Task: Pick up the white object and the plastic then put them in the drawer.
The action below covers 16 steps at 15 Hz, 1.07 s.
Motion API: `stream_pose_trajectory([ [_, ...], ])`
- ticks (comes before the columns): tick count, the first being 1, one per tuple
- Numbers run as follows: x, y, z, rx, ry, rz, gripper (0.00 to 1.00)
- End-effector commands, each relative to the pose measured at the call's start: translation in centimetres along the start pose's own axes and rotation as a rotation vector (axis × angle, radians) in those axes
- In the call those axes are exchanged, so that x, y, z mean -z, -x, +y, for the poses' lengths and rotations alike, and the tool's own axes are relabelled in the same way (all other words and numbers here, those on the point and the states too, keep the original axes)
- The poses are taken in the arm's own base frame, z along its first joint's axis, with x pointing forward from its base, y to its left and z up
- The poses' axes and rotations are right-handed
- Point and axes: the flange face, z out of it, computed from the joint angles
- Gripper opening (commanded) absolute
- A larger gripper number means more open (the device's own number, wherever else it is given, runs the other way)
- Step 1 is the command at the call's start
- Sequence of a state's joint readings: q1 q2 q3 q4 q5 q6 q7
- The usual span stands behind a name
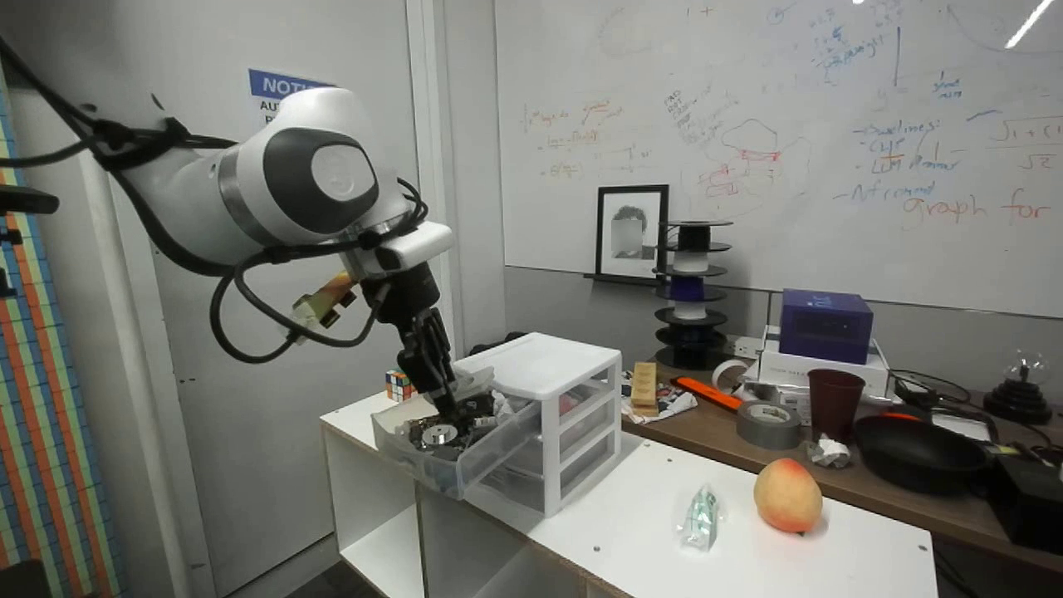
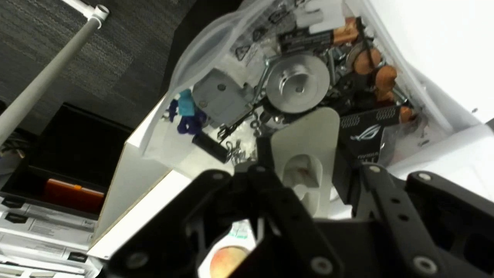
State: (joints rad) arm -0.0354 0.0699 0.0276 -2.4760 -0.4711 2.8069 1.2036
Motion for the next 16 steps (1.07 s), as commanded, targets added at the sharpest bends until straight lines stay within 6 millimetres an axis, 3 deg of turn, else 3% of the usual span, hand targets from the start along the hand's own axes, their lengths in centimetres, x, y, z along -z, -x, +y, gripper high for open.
stream_pose_trajectory([
  [1, -1.2, -0.2, -2.0, 0.065, 0.003, -0.057, 0.35],
  [2, -1.4, -0.4, -2.1, 0.074, 0.015, -0.065, 0.65],
  [4, -1.5, -0.8, -2.4, 0.084, 0.040, -0.063, 0.70],
  [8, -0.2, -1.4, -2.3, 0.106, 0.114, -0.034, 0.99],
  [12, 2.5, 0.6, -1.9, 0.198, 0.204, -0.038, 1.00],
  [16, 7.0, 3.9, -3.1, 0.349, 0.206, -0.049, 1.00],
])
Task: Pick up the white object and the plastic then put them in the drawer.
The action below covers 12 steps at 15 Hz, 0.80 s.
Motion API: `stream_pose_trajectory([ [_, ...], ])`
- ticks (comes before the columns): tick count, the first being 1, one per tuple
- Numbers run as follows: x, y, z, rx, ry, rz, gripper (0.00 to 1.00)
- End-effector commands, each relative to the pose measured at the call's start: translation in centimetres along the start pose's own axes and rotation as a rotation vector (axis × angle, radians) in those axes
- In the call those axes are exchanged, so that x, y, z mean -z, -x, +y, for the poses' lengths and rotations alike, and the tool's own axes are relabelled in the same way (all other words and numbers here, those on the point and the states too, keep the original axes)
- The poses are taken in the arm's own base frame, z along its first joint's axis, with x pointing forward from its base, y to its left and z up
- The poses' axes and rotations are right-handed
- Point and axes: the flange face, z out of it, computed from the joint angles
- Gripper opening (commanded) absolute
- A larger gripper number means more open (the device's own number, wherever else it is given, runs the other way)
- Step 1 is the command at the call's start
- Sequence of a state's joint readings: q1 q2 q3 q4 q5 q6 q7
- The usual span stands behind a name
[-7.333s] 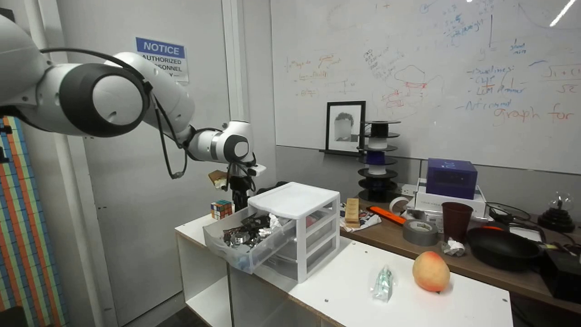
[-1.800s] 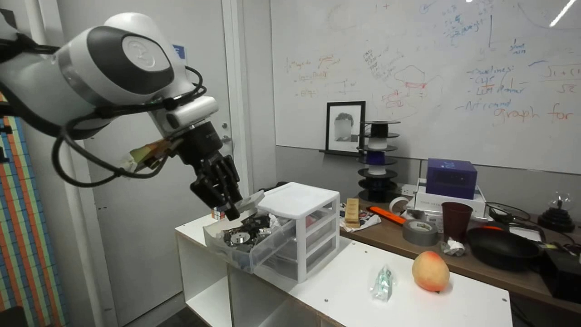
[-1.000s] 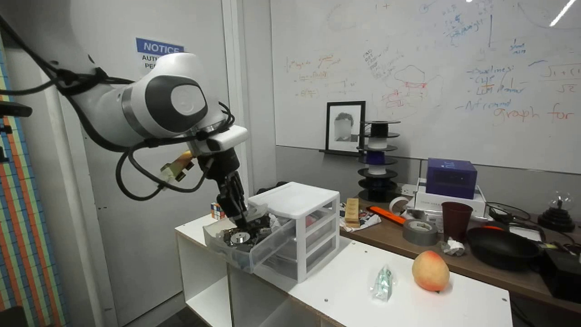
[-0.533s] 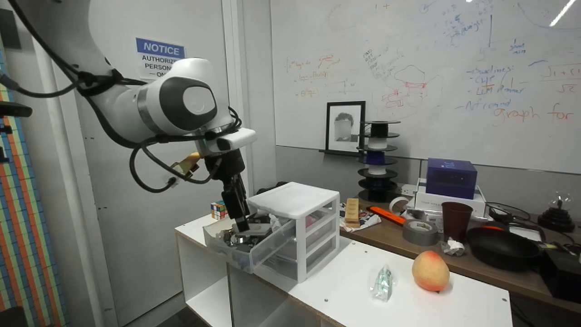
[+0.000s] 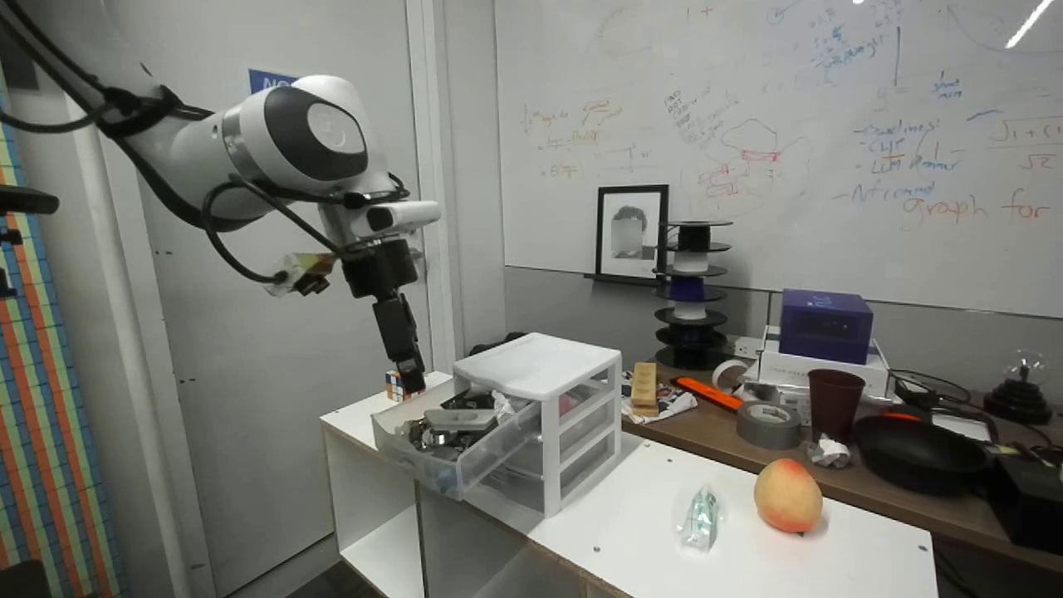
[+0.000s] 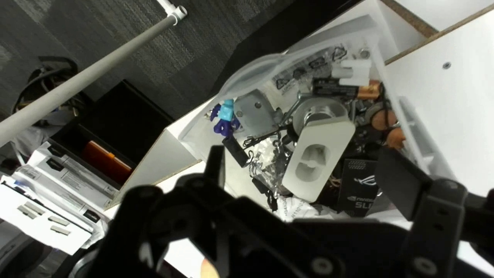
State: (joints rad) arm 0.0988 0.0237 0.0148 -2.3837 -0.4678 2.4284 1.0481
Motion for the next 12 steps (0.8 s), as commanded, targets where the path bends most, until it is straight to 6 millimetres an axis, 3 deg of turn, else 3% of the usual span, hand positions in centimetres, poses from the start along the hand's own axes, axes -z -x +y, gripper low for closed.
stream_pose_trajectory([
  [1, 5.2, 3.1, -0.3, 0.165, -0.034, 0.038, 1.00],
  [4, 8.4, 5.2, -1.1, 0.306, -0.102, 0.083, 1.00],
  [5, 6.2, 3.8, -1.7, 0.231, -0.063, 0.058, 1.00],
  [8, 7.9, 5.0, -1.6, 0.284, -0.084, 0.079, 1.00],
  [12, 7.7, 5.2, -1.4, 0.295, -0.081, 0.077, 1.00],
])
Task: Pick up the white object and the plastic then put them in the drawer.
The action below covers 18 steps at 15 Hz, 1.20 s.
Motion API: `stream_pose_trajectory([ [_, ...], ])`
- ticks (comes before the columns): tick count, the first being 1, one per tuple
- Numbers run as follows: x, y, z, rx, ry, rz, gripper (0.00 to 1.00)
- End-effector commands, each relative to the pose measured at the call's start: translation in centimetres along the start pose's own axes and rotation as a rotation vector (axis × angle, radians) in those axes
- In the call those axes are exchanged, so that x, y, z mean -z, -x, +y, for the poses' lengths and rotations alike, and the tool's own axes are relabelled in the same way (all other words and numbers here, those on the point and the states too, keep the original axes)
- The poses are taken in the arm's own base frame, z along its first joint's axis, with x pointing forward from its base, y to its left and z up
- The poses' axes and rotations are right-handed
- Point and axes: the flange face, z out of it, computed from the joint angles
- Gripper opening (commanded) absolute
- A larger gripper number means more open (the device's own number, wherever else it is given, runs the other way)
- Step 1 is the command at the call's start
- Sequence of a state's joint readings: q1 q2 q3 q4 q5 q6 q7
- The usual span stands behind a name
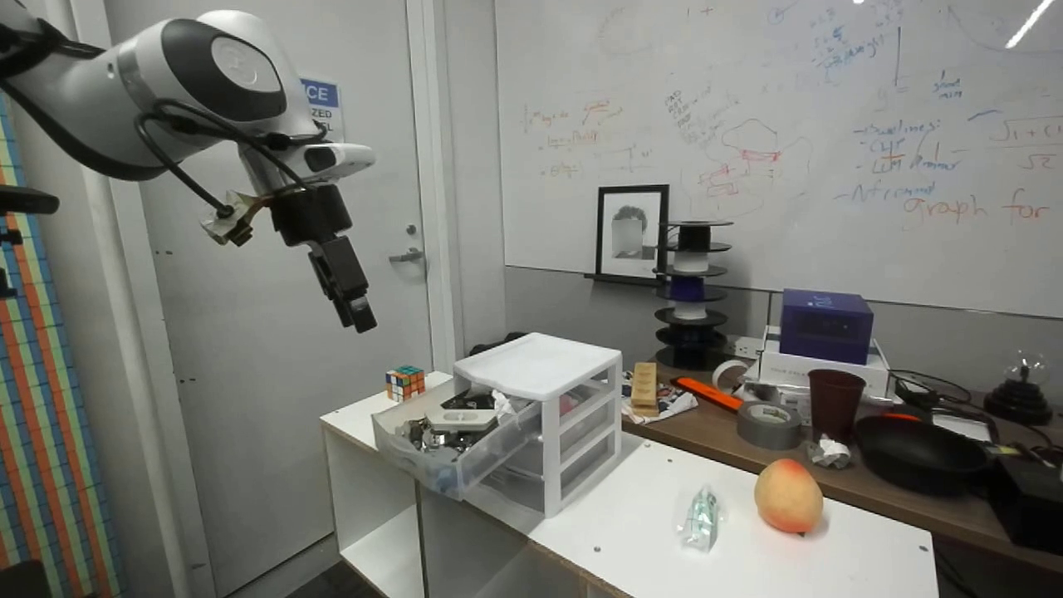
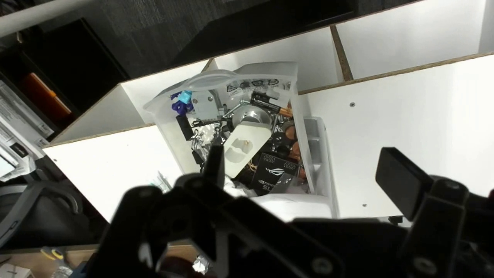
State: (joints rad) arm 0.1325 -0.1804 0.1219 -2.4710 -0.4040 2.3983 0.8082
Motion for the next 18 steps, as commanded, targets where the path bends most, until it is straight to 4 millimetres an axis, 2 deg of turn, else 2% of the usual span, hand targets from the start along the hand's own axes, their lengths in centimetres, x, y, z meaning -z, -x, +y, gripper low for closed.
stream_pose_trajectory([
  [1, 0.0, 0.0, 0.0, 0.001, 0.000, -0.001, 1.00],
  [4, -0.1, -1.3, 1.4, 0.049, -0.015, 0.006, 1.00],
  [8, -1.7, -4.7, 7.7, 0.045, -0.108, 0.017, 1.00],
  [11, -4.0, -6.8, 12.8, 0.044, -0.186, 0.007, 1.00],
  [13, -5.9, -7.6, 15.3, 0.049, -0.240, -0.022, 1.00],
  [14, -5.9, -5.7, 16.8, 0.055, -0.284, -0.040, 1.00],
  [15, -6.3, -5.5, 17.6, 0.069, -0.322, -0.062, 1.00],
  [17, -8.2, -5.3, 20.8, 0.088, -0.368, -0.111, 1.00],
  [18, -9.7, -8.1, 21.4, 0.105, -0.374, -0.129, 1.00],
])
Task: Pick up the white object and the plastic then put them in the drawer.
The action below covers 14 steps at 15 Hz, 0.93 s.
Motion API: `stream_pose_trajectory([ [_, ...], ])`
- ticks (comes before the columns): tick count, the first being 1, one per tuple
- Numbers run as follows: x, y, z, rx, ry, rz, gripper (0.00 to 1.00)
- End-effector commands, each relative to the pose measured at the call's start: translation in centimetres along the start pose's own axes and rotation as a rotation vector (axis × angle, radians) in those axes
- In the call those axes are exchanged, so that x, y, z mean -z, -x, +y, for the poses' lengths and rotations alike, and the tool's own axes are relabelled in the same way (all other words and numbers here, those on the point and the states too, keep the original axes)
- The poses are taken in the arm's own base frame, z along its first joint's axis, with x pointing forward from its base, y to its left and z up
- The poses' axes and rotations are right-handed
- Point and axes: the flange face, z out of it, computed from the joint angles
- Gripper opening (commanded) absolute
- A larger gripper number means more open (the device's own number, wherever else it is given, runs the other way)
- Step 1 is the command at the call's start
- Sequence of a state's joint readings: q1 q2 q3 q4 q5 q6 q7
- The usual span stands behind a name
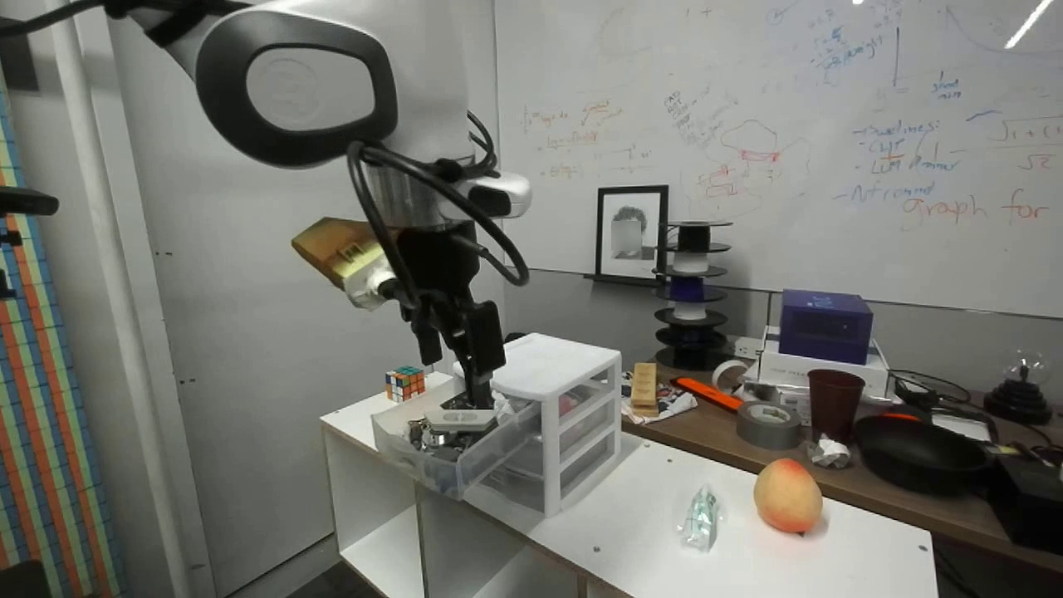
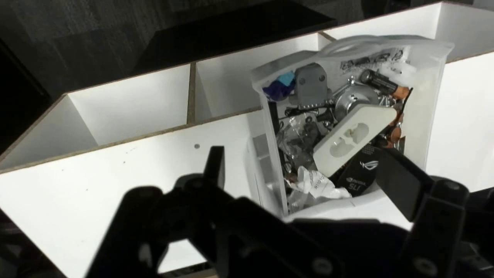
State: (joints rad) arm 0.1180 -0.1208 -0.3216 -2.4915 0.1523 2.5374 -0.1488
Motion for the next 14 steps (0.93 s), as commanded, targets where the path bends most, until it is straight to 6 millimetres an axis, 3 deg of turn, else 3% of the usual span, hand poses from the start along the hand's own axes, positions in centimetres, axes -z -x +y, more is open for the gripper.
stream_pose_trajectory([
  [1, -1.0, -2.7, 4.2, 0.033, -0.060, -0.062, 1.00],
  [6, -1.7, -5.1, 10.3, -0.036, -0.004, -0.106, 1.00],
  [14, -5.5, -13.2, 13.9, -0.123, 0.144, -0.089, 1.00],
])
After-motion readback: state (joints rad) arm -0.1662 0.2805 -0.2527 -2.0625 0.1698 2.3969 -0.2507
